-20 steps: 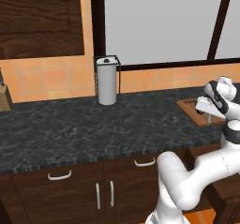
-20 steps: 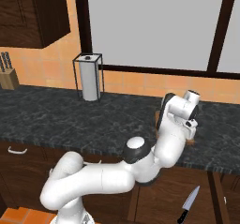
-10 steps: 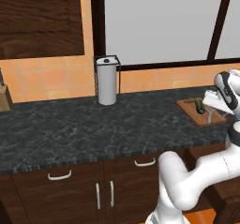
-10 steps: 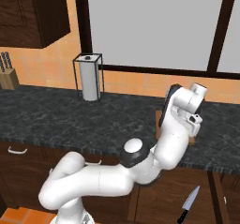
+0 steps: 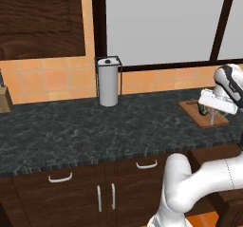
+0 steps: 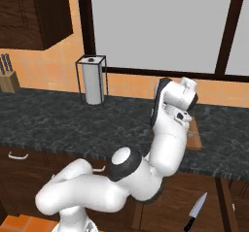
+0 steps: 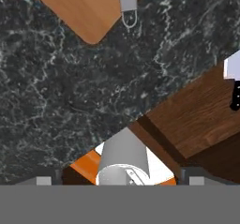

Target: Place the appropriate cutting tool for cutting the cucumber skin on the cutting board.

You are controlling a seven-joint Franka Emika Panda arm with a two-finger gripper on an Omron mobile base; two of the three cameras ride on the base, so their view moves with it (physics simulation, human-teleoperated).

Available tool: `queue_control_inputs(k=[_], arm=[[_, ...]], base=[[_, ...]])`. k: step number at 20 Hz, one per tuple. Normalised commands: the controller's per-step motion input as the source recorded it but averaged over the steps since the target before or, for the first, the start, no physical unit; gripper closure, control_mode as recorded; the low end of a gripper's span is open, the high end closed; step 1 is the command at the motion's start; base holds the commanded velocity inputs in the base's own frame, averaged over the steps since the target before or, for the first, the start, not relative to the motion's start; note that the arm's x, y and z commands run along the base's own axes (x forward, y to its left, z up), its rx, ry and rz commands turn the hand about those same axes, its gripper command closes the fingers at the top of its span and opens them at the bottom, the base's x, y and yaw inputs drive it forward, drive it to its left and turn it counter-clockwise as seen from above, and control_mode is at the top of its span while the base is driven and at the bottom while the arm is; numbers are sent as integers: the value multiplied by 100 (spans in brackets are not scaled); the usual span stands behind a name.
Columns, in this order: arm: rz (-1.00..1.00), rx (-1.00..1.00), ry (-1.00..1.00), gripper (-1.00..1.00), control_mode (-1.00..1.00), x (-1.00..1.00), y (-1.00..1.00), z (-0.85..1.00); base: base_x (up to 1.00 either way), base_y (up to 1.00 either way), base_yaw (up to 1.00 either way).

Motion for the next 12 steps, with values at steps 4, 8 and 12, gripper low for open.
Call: queue_control_inputs(k=[4, 8, 12], arm=[[0, -3, 0, -100, -100, -71, 100, 0], [0, -6, 0, -100, -100, -46, 100, 0], [0, -7, 1, -100, -100, -27, 100, 0]], base=[[0, 0, 0], [0, 0, 0], [0, 0, 0]])
